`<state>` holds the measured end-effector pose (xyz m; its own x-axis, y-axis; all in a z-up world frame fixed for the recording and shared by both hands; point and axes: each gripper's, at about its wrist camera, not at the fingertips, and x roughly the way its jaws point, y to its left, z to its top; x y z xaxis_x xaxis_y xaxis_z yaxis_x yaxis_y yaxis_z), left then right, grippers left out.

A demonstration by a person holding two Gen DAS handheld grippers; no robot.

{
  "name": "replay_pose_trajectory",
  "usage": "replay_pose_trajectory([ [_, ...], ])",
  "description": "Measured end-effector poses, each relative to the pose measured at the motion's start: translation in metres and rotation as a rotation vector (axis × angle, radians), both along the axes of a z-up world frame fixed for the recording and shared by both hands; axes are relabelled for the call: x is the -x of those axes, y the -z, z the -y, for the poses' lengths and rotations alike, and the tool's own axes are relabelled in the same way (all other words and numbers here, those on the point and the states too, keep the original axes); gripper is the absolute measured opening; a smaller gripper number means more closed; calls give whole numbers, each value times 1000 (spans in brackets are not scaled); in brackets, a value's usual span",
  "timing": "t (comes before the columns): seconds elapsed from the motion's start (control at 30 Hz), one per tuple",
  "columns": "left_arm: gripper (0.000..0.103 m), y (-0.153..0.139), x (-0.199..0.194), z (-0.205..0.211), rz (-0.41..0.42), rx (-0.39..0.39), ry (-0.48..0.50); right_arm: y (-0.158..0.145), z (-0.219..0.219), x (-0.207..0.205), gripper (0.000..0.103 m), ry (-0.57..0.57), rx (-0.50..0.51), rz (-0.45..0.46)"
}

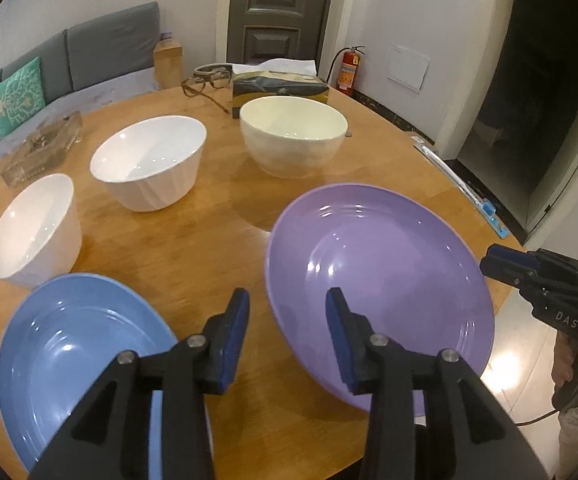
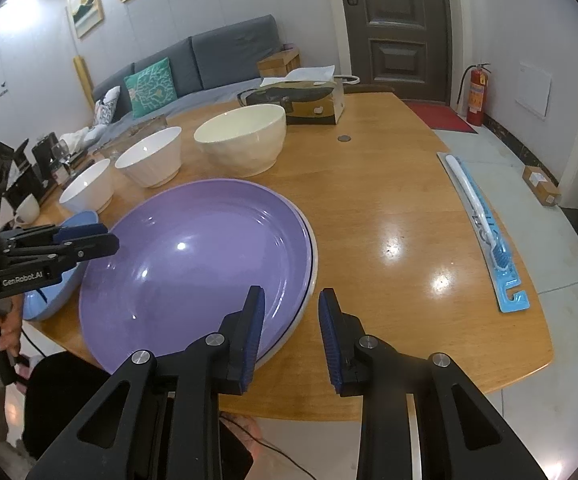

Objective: Organize plates and bowls
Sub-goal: 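Lift the purple plate with both grippers and lower it onto the pale plate, then open both grippers and move them to the blue plate rim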

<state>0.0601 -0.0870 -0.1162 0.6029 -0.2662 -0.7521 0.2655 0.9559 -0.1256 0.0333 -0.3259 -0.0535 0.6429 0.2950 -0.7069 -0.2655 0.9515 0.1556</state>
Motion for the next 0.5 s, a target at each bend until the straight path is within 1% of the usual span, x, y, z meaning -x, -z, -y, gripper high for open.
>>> replay_pose_trajectory([
  [0.03, 39, -1, 1, -2, 3, 3, -4, -2, 0, 0, 23, 1, 0, 4],
  [0.07, 42, -4, 2, -5, 7, 8, -9, 6, 0, 10, 23, 1, 0, 10],
  [0.13, 43, -9, 5, -13, 20, 22, -20, 11, 1, 22, 26, -3, -1, 26],
  [0.17, 43, -13, 7, -18, 29, 30, -29, 8, -1, 24, 29, -7, 1, 37],
  [0.23, 44, -18, 10, -26, 42, 39, -42, 4, -3, 25, 29, -18, 1, 55],
  [0.27, 45, -22, 13, -33, 54, 44, -54, 9, -8, 40, 30, -25, -1, 67],
  [0.33, 49, -28, 17, -45, 69, 52, -72, 1, -15, 40, 31, -44, -6, 87],
  [0.4, 49, -32, 25, -60, 86, 61, -99, -2, -27, 46, 35, -63, -5, 101],
  [0.5, 51, -36, 36, -87, 102, 68, -144, -8, -49, 48, 36, -103, -6, 117],
])
